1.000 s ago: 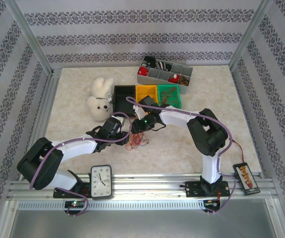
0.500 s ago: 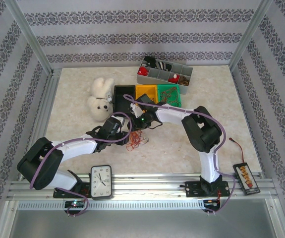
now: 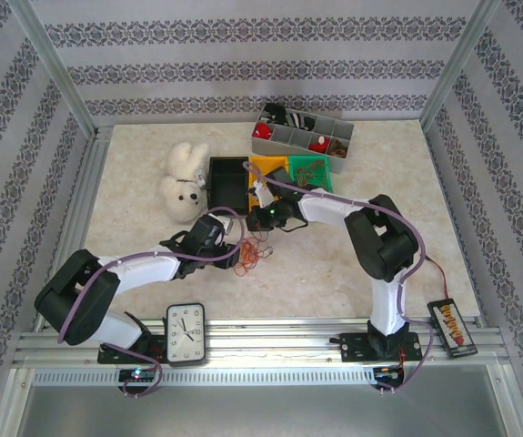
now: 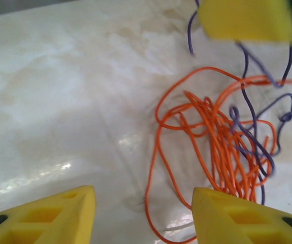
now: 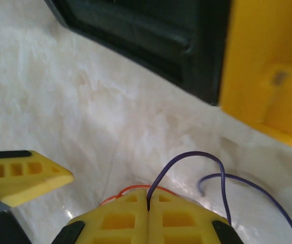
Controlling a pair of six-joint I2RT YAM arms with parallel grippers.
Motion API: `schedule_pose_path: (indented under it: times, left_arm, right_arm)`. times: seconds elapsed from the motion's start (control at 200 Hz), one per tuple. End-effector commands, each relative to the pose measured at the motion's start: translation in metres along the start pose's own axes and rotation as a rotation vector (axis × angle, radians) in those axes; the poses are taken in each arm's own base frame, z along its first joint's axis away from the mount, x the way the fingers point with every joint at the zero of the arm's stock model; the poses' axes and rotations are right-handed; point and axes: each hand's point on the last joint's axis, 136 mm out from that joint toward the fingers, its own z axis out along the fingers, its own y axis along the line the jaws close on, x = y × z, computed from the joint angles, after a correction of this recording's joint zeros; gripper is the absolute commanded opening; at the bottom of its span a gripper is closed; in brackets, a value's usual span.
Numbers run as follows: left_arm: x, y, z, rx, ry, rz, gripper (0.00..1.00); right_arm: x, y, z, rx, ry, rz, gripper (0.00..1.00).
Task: Untangle the cables
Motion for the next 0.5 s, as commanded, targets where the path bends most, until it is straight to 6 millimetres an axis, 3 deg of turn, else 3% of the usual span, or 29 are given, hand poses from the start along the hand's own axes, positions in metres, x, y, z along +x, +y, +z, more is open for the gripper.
schedule_pose_path:
  times: [0.0,0.16,0.25,0.495]
  left_arm:
    - [-0.017,-0.033,-0.003,0.150,-0.036,0.081,0.53]
    - [-0.025,-0.053,0.000,0.236,-0.029,0.110,0.54]
    - [-0.027,-0.050,0.011,0.206,-0.010,0.108,0.53]
    - [-0.012,-0.036,0.034,0.125,0.072,0.088,0.31]
  right_arm:
    - [-0.007,0.015,-0.019,-0.066,-0.045,-0.003,0.00]
    - [-0.004,0.010,-0.030,-0.058,-0.066,0.010,0.00]
    - [-0.005,0.011,-0.038,-0.056,-0.089,0.012,0.00]
    - [-0.020,0.007,-0.077,0.003,-0.222,0.024,0.00]
